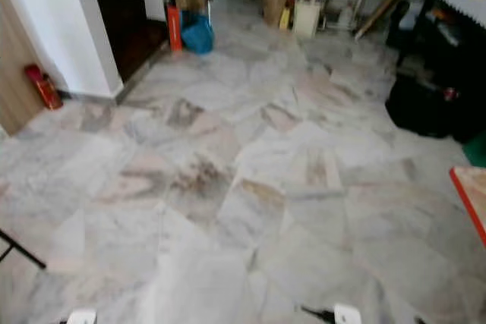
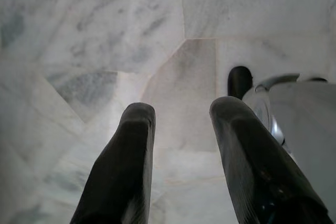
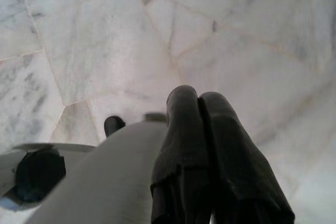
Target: Hang hanger
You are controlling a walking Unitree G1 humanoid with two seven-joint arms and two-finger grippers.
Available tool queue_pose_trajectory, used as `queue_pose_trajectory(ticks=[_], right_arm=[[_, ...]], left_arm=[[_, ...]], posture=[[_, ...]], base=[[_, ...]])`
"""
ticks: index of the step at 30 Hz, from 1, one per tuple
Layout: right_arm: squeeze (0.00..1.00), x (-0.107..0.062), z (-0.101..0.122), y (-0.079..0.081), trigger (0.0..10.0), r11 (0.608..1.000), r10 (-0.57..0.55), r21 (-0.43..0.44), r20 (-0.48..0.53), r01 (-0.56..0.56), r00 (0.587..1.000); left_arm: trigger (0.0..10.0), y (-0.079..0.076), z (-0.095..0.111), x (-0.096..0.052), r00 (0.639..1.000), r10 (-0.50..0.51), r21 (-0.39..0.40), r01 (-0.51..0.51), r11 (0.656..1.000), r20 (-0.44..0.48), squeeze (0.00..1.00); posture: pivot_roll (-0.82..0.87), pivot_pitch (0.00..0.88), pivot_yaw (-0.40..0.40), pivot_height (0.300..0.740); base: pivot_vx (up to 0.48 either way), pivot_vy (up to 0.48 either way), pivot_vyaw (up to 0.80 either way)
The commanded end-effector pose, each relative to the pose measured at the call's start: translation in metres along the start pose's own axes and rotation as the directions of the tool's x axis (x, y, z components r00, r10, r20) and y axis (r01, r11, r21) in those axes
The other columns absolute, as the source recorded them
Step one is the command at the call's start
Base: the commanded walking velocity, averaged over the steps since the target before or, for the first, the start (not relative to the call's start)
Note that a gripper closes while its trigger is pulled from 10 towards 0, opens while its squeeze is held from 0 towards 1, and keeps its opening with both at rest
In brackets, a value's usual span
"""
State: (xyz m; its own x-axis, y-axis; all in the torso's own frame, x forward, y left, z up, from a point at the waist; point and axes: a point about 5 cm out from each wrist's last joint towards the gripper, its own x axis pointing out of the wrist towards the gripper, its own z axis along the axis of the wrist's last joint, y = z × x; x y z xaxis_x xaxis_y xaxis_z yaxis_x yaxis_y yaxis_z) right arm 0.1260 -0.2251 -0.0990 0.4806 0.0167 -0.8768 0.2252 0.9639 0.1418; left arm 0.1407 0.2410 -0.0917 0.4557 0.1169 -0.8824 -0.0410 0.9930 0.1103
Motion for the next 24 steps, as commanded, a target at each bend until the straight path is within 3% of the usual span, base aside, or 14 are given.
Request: queue_pose_trajectory(ticks=[1, 5, 12, 24], right_arm=[[0.00, -0.002, 0.000, -0.007, 10.0, 1.000, -0.024, 0.004, 0.005, 0.024, 1.000], [0.00, -0.002, 0.000, -0.008, 10.0, 0.999, -0.034, 0.008, 0.002, 0.034, 0.999], [0.00, -0.001, 0.001, -0.006, 10.0, 0.999, -0.033, -0.001, -0.003, 0.033, 0.999], [0.00, -0.003, 0.003, -0.013, 10.0, 0.999, -0.043, -0.003, -0.004, 0.043, 0.999]], left_arm=[[10.0, -0.004, 0.006, 0.001, 1.000, -0.010, 0.026, 0.009, 1.000, 0.004, 0.00], [10.0, -0.001, 0.000, 0.000, 1.000, -0.006, 0.015, 0.006, 1.000, -0.003, 0.00], [10.0, 0.005, -0.011, -0.002, 1.000, -0.003, -0.009, 0.003, 1.000, -0.016, 0.00], [10.0, 0.006, -0.013, -0.003, 1.000, -0.009, 0.049, 0.010, 0.999, -0.020, 0.00]], posture=[[-0.05, 0.000, -0.021, 0.740], [-0.05, 0.000, -0.019, 0.740], [-0.05, 0.000, -0.019, 0.740], [-0.06, 0.000, -0.001, 0.740]], base=[[0.000, 0.000, 0.00], [0.000, 0.000, 0.00], [0.000, 0.000, -0.76], [0.000, 0.000, -0.76]])
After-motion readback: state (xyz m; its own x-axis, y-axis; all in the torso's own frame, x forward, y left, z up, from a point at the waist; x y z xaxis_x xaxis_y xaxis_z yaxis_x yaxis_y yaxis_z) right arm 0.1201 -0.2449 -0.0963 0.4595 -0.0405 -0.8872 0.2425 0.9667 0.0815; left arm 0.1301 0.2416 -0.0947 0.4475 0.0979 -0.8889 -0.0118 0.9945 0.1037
